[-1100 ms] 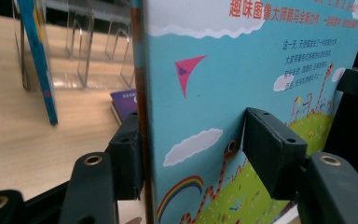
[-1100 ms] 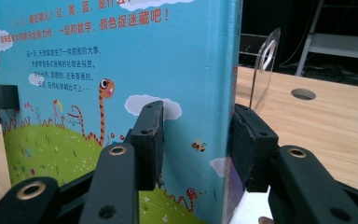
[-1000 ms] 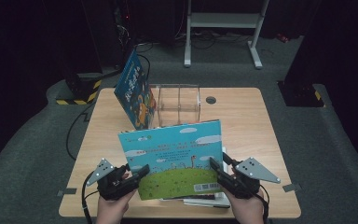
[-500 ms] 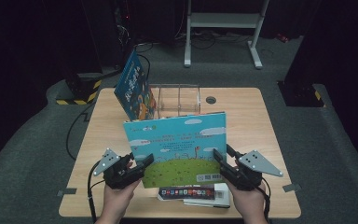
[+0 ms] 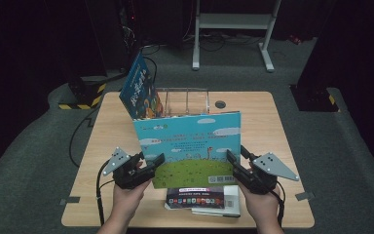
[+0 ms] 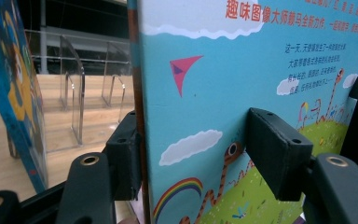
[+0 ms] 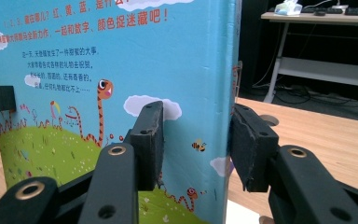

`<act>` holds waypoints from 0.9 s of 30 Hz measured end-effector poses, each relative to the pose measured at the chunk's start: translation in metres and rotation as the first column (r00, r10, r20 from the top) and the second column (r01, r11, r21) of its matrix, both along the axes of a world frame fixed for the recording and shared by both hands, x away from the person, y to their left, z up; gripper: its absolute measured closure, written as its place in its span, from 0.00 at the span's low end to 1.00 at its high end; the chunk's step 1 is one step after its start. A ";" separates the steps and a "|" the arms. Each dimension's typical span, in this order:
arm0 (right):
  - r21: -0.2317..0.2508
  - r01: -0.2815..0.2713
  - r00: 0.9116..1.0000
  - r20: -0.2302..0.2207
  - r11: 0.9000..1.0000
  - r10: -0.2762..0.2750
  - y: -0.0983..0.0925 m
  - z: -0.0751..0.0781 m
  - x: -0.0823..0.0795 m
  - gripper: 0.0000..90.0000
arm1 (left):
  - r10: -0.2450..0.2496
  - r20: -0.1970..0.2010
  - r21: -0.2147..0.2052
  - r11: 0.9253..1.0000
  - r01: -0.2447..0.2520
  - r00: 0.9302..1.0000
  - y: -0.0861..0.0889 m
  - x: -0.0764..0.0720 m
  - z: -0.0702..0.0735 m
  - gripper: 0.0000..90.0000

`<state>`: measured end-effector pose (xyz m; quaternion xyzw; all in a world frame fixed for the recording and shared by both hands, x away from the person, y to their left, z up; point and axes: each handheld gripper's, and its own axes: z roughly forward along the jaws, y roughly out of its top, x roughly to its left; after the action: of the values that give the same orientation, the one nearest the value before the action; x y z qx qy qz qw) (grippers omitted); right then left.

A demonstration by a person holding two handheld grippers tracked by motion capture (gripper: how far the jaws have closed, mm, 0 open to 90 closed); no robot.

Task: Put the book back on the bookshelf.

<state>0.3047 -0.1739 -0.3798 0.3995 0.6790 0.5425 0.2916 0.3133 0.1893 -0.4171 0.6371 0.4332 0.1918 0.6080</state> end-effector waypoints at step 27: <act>-0.020 0.047 0.999 0.014 0.999 -0.047 -0.005 -0.010 0.035 0.63 | 0.002 0.080 0.027 1.000 -0.004 0.997 -0.012 0.044 -0.015 0.42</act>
<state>0.3398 -0.1787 -0.3898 0.4085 0.6730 0.5312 0.3129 0.3577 0.1773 -0.4319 0.6366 0.4070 0.2239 0.6156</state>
